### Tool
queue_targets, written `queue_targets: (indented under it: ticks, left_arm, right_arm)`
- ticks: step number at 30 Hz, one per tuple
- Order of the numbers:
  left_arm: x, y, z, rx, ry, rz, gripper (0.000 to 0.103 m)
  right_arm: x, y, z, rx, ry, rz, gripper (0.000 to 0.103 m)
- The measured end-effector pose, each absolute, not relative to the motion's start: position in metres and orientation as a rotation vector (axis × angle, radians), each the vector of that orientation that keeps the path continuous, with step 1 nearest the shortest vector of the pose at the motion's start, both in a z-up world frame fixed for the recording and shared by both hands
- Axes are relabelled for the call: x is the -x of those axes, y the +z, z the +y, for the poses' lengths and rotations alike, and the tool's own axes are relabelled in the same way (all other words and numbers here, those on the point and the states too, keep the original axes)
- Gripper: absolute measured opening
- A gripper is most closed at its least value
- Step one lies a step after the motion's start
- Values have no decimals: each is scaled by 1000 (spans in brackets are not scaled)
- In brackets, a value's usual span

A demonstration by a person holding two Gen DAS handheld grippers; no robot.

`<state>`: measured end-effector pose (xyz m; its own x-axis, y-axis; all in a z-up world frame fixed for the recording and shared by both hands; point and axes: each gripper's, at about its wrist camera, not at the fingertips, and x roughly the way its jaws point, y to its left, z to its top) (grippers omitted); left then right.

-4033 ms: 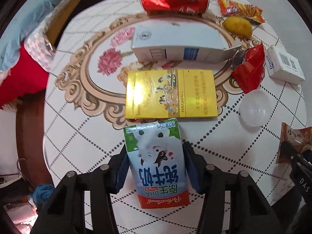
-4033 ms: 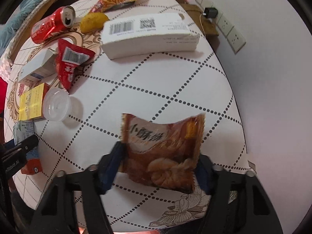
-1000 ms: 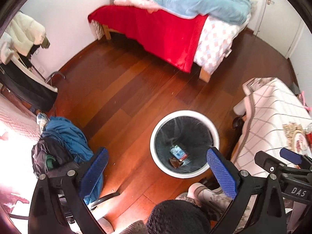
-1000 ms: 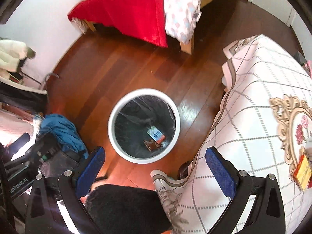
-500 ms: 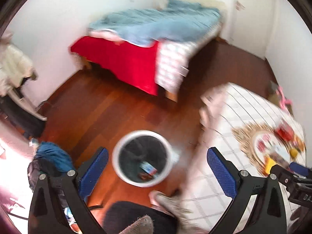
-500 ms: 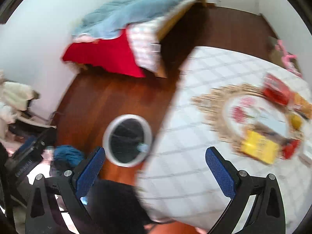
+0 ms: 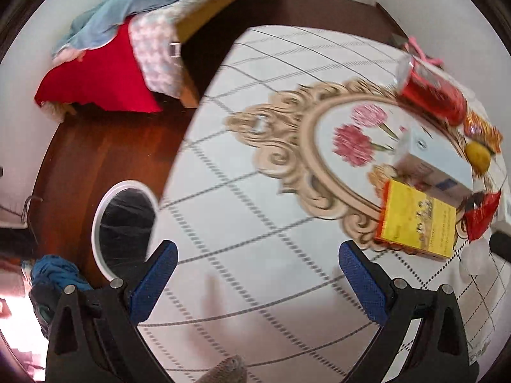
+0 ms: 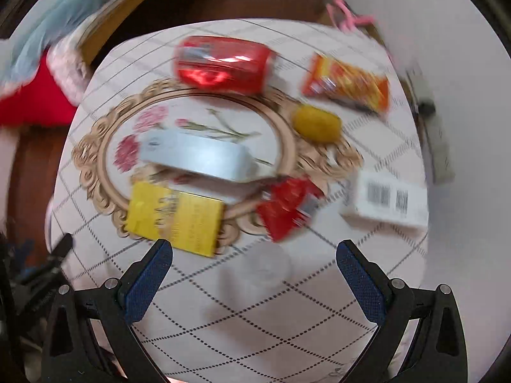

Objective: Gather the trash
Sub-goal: 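Move both tools back over the table, then grasp the yellow cigarette box with the left tool while the right tool grasps the plastic cup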

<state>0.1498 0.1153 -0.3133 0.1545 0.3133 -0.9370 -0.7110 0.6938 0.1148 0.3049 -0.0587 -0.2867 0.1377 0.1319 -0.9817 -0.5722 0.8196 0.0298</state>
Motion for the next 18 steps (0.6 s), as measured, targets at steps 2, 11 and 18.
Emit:
queue_targets:
  ticks: [2,11,18]
  left_arm:
    - [-156,-316,110,379,749,1215,103]
    - [-174,-320,95,229,642,1237,103]
    - [-218,-307,49,-139,98,1219,102]
  right_arm:
    - [-304,-298,-73,348,524,1373,102]
    - [-294,-341,-88,183,559,1417,60]
    - [-297,-337,-101,169,554,1411,45]
